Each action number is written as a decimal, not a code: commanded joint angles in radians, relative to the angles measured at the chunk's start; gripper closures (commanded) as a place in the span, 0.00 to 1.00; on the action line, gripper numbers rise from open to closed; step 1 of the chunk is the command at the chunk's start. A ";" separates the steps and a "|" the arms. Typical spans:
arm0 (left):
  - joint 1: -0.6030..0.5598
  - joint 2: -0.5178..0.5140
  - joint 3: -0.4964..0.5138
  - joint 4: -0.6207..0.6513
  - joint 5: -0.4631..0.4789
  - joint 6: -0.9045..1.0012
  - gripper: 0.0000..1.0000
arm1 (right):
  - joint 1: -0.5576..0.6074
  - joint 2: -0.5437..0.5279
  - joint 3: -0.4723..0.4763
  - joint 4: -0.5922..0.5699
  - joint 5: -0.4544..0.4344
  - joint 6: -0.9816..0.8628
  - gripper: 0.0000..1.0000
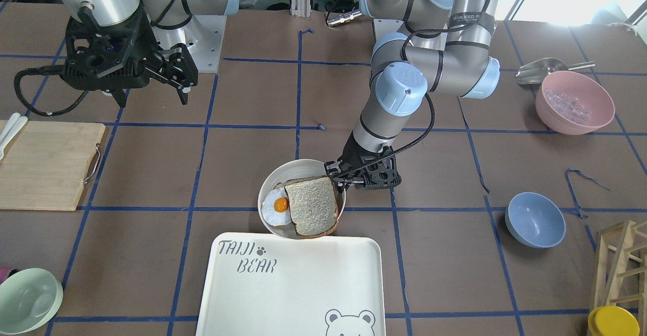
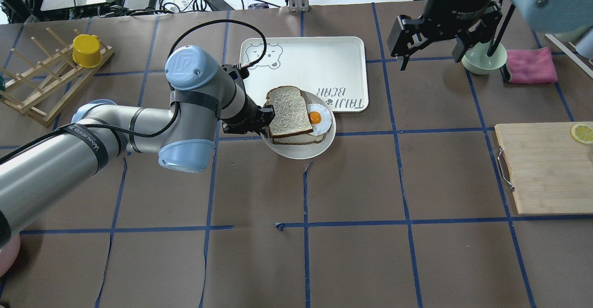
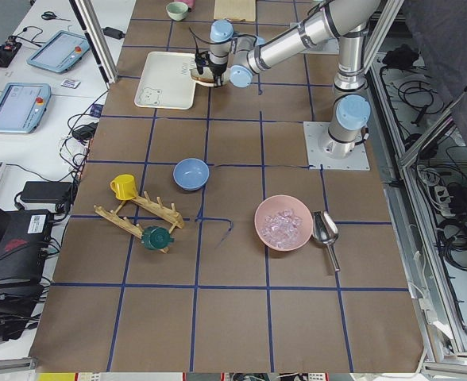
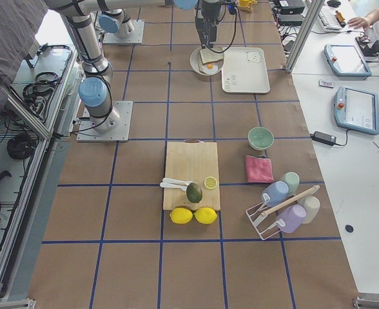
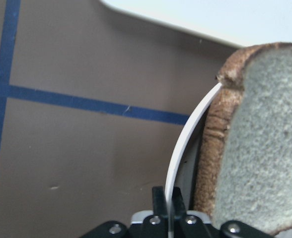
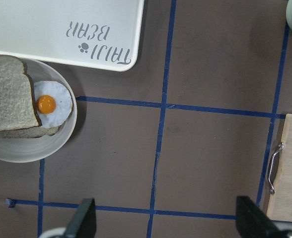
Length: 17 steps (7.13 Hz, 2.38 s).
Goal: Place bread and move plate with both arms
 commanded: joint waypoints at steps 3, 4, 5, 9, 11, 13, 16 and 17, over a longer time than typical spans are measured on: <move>0.087 -0.115 0.161 0.054 -0.103 -0.012 1.00 | 0.000 0.000 0.000 0.000 0.000 0.002 0.00; 0.087 -0.129 0.233 0.047 -0.119 -0.078 1.00 | 0.000 0.000 0.000 -0.002 0.000 0.002 0.00; 0.090 -0.152 0.279 -0.045 -0.126 -0.059 1.00 | 0.000 0.000 0.002 0.000 0.000 0.000 0.00; 0.085 -0.396 0.513 -0.139 -0.126 -0.033 1.00 | 0.000 0.000 0.000 -0.003 0.000 0.002 0.00; 0.050 -0.413 0.506 -0.167 -0.138 -0.008 1.00 | 0.000 0.000 0.000 -0.003 0.000 0.000 0.00; 0.051 -0.398 0.486 -0.165 -0.146 0.019 0.01 | 0.000 0.000 0.000 -0.003 0.000 0.002 0.00; 0.064 -0.247 0.501 -0.333 -0.107 0.026 0.00 | 0.000 0.000 0.000 -0.003 0.000 0.000 0.00; 0.062 -0.150 0.499 -0.446 -0.104 0.026 0.00 | 0.000 0.000 0.000 -0.003 0.000 0.002 0.00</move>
